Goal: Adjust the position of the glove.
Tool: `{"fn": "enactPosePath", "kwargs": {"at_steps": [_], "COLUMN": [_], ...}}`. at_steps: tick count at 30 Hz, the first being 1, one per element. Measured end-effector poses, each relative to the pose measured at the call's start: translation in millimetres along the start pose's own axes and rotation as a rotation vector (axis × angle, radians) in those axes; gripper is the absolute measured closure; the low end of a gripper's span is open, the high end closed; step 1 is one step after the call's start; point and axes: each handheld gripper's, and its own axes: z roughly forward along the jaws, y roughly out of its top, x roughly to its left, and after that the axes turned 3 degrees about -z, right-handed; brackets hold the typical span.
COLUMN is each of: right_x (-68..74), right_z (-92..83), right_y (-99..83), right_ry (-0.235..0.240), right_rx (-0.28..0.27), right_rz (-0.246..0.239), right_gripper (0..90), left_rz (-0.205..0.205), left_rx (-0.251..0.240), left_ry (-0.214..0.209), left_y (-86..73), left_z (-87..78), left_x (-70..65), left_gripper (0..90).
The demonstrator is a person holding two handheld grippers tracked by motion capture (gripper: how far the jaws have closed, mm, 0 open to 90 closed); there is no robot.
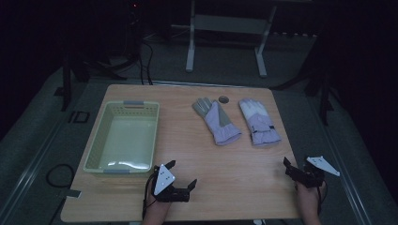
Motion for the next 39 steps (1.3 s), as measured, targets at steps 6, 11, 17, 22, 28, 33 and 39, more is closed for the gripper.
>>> {"fn": "enactPosePath", "kwargs": {"at_steps": [6, 11, 17, 22, 28, 33, 39], "right_x": [1.1, 5.9, 6.4, 11.8, 20.1, 24.0, 28.7], "right_z": [0.4, 2.7, -0.1, -4.2, -11.0, -13.1, -14.3], "right_y": [0.3, 1.6, 6.7, 20.3, 43.8, 60.6, 86.4], "right_ry": [0.007, 0.028, 0.054, 0.112, 0.155, 0.166, 0.177], "right_rx": [0.008, 0.037, 0.04, 0.083, 0.062, 0.051, 0.071], "right_rz": [-0.016, -0.08, -0.053, -0.066, -0.084, -0.091, -0.097], "right_gripper": [13.0, 13.0, 12.8, 12.8, 11.9, 11.3, 13.9], "left_rz": [-0.002, -0.01, -0.003, -0.004, -0.003, -0.003, -0.005], "left_rx": [0.004, 0.007, 0.008, 0.009, 0.011, 0.009, 0.01], "left_ry": [0.0, -0.002, -0.005, 0.0, 0.0, 0.0, -0.004], "left_y": [0.2, 0.5, 0.5, 0.6, 0.7, 0.6, 0.6], "left_z": [0.3, 1.1, 1.0, 1.2, 1.6, 1.2, 1.5], "left_x": [0.4, 0.5, 0.0, -0.3, -0.6, -0.5, -0.3], "left_gripper": [0.0, 0.0, 0.0, 0.0, 0.0, 0.0, 0.0]}}
